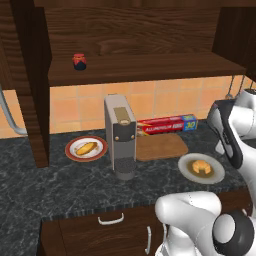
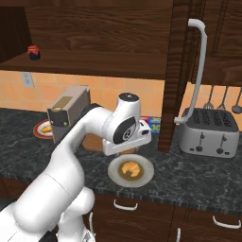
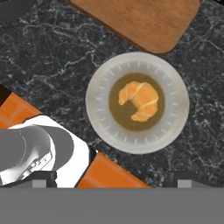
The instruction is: From the different types of pastries on the counter, select a croissant and place it on the cutting board. Then retrieve a jar of jam from the cabinet and place it alongside the croissant on the cutting board.
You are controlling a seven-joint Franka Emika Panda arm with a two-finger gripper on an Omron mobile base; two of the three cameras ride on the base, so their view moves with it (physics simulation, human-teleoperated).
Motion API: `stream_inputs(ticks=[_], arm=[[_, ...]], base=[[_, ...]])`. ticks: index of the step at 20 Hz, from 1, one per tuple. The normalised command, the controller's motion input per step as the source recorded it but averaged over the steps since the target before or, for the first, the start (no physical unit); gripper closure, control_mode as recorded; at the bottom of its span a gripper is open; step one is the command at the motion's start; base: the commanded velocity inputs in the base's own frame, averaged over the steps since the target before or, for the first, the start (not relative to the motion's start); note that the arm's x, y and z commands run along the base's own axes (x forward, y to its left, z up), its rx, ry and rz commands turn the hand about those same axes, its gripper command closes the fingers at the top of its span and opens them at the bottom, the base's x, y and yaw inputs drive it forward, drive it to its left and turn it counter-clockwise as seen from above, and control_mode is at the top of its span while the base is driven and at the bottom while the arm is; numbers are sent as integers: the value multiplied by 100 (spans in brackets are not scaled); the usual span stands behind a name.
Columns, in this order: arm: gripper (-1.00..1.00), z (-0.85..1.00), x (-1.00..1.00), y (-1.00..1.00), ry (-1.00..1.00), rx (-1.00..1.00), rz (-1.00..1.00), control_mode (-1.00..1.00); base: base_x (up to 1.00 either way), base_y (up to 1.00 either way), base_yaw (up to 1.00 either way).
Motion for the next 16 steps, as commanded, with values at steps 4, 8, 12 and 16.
stream_inputs(ticks=[4,8,12,16], arm=[[-100,-4,26,4,0,0,-1,-100],[-100,-28,89,39,0,-3,-10,-100],[-100,-18,65,12,0,0,-5,-100],[-100,-11,26,-28,0,3,14,-100]], base=[[0,0,0],[0,0,0],[0,0,0],[0,0,0]])
